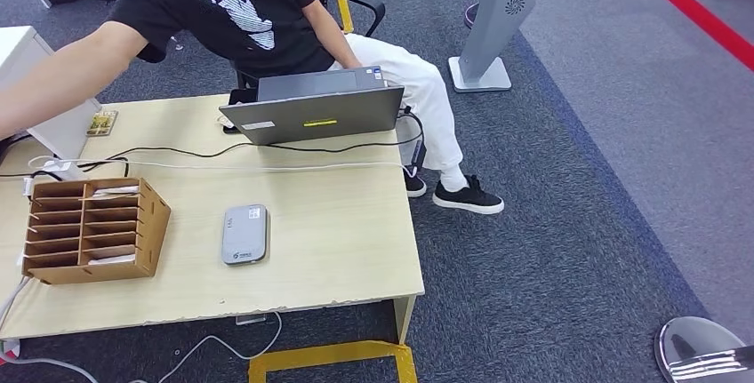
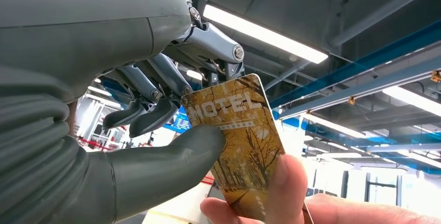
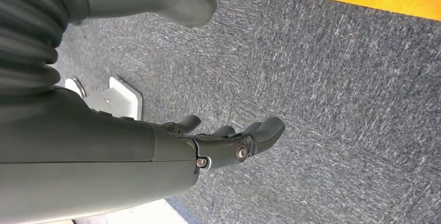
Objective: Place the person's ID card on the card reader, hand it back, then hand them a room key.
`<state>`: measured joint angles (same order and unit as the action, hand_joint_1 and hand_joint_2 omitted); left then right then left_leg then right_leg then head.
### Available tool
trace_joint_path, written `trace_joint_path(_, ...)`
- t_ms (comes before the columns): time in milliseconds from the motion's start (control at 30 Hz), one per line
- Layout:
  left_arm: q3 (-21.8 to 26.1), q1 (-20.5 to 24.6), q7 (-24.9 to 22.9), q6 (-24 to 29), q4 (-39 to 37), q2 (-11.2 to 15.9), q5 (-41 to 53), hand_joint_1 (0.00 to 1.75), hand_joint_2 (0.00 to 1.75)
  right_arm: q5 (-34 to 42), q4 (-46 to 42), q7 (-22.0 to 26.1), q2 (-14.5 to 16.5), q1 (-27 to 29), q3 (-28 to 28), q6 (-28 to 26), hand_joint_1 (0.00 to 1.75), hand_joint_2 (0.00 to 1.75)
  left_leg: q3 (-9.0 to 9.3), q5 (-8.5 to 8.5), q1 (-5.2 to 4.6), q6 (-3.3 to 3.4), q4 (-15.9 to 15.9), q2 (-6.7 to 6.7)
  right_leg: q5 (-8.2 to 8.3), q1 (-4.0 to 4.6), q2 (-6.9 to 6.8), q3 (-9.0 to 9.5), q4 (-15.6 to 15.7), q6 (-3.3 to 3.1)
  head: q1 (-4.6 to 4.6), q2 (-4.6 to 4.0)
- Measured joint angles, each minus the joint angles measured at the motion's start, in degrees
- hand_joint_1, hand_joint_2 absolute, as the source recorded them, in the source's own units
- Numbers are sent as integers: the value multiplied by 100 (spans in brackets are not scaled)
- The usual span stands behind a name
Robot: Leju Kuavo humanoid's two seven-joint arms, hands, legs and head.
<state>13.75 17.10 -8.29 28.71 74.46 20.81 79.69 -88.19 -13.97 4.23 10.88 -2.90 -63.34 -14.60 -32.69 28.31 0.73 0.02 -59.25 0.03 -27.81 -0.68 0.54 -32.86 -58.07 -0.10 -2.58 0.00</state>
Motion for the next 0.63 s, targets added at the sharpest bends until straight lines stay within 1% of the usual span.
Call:
trace_joint_path(33, 5, 0, 11, 7, -29, -3, 0, 175, 175, 0, 0, -2, 0, 0, 1, 1, 0, 175, 0, 0, 0, 0, 0, 0, 0, 0, 0, 0, 0, 0, 0, 0)
trace_joint_path(167, 10, 3, 99, 28, -107, -25, -123, 0, 175, -1, 2, -6, 0, -1, 4, -1, 0, 175, 0, 0, 0, 0, 0, 0, 0, 0, 0, -1, 0, 0, 1, 0)
trace_joint_path(433, 7, 100, 346, 1, -135, -208, -532, 0, 175, -39, 2, -26, 0, -10, 26, -19, 0, 175, 2, 0, 0, 0, 0, -1, 0, 0, -1, -1, 0, 0, -1, 0)
trace_joint_path(633, -85, 83, 753, 233, 150, -497, -923, 0, 175, -70, 8, -70, 0, -17, 39, -60, 0, 175, 2, 0, -1, 0, -1, -2, 1, -1, -2, 2, 1, 0, -1, 0)
